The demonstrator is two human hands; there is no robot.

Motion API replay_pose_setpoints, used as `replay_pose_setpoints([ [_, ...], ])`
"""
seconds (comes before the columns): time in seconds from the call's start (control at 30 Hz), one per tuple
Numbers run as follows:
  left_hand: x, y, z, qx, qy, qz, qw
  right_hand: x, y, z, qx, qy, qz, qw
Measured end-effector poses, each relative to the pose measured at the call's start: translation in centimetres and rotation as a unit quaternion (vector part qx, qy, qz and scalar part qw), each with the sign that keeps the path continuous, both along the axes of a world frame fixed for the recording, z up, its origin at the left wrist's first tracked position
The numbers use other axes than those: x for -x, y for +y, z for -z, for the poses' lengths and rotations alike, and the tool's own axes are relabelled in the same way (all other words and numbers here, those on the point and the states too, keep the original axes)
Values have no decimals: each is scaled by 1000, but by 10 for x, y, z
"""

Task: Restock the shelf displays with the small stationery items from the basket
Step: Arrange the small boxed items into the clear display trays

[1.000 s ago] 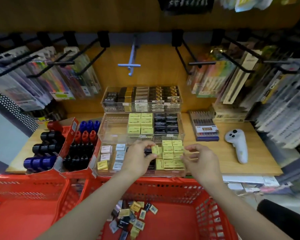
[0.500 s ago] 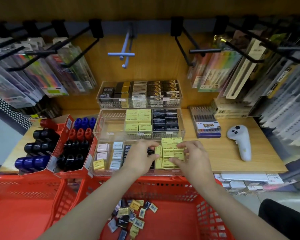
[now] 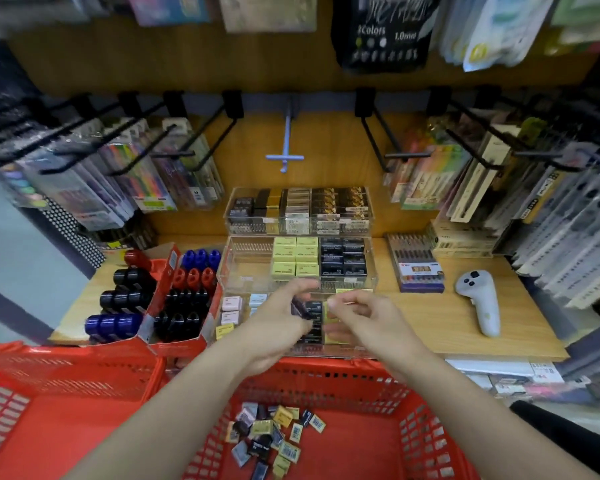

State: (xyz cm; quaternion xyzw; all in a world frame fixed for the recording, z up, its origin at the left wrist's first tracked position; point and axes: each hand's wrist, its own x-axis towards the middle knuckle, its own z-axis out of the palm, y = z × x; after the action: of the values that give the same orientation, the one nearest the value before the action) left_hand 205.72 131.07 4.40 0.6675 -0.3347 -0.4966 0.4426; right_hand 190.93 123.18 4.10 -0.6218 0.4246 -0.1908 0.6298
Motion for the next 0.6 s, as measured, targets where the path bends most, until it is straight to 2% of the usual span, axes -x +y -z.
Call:
replay_pose_setpoints([
  [0.03,2,9,-7,11,-57,10,998,-5,9,-9,-55,-44,-11,997],
  [0.07,3,17,-12,17,-131,19,991,-9,17,-16,-58,-53,-22,997],
  [0.13,7,28,-19,25,-262,34,964,-13,29,-23,2,-14,-38,999],
  [0.17,8,33,-22,34,-279,39,959,-13,35,-27,31,15,-42,999],
  [0.23,9,45,-28,61,-221,58,972,-11,40,-35,31,31,-39,998],
  [0.3,7,53,-30,84,-152,77,982,-4,42,-45,-8,8,-33,999],
  [0.43,-4,58,-34,126,-253,30,959,5,37,-60,18,0,-25,1000],
  [0.5,-6,57,-37,131,-263,23,956,5,36,-63,18,-22,-30,999],
  [0.53,-6,55,-38,127,-237,23,963,6,35,-64,26,-31,-40,998],
  [0.6,-5,53,-44,97,-125,14,987,6,34,-65,49,-36,-60,996],
])
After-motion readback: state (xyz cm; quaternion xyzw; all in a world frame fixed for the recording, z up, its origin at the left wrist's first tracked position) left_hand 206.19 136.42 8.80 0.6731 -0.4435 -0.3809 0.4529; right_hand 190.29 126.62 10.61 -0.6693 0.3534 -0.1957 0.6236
